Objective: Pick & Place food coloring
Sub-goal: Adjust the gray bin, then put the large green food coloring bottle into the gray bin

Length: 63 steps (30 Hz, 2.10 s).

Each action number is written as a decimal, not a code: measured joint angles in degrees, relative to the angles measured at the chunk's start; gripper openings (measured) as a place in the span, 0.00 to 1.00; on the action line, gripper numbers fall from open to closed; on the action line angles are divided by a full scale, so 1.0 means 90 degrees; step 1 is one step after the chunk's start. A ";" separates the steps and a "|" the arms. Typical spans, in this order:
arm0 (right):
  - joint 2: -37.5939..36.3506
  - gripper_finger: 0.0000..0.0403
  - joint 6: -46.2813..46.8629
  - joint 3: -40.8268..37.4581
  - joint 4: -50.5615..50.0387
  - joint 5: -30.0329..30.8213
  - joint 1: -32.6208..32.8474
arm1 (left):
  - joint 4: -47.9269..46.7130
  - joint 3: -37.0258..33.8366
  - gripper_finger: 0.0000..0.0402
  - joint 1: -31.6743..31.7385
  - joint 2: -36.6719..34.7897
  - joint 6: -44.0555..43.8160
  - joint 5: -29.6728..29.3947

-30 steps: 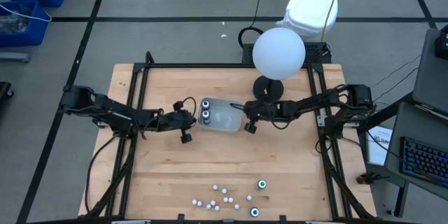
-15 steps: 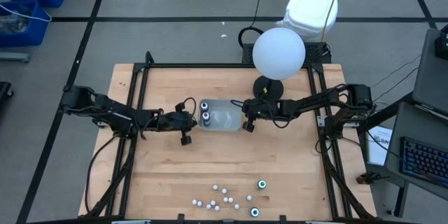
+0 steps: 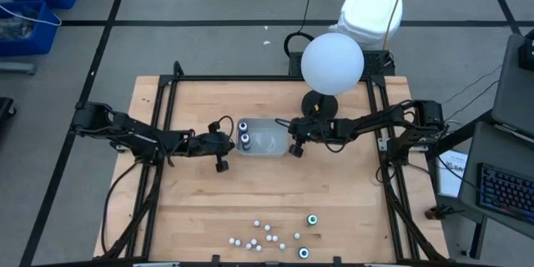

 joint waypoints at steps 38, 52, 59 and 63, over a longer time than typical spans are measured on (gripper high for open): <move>-0.3905 0.03 0.0171 0.0000 -0.3278 0.1386 0.3798 | -0.2009 0.0005 0.02 -0.0265 -0.1312 -0.0333 -0.0010; -0.3735 0.22 0.0381 -0.0716 -0.1318 0.3028 0.6114 | -0.1981 0.0005 0.02 -0.0265 -0.1310 -0.0278 -0.0009; -0.3696 0.46 -0.0043 -0.1990 0.1018 0.1992 0.6135 | -0.1862 0.0005 0.02 -0.0265 -0.1310 -0.0278 -0.0007; -0.3679 0.59 -0.0250 -0.2527 0.1958 0.1853 0.6128 | -0.1863 0.0005 0.02 -0.0265 -0.1310 -0.0235 -0.0007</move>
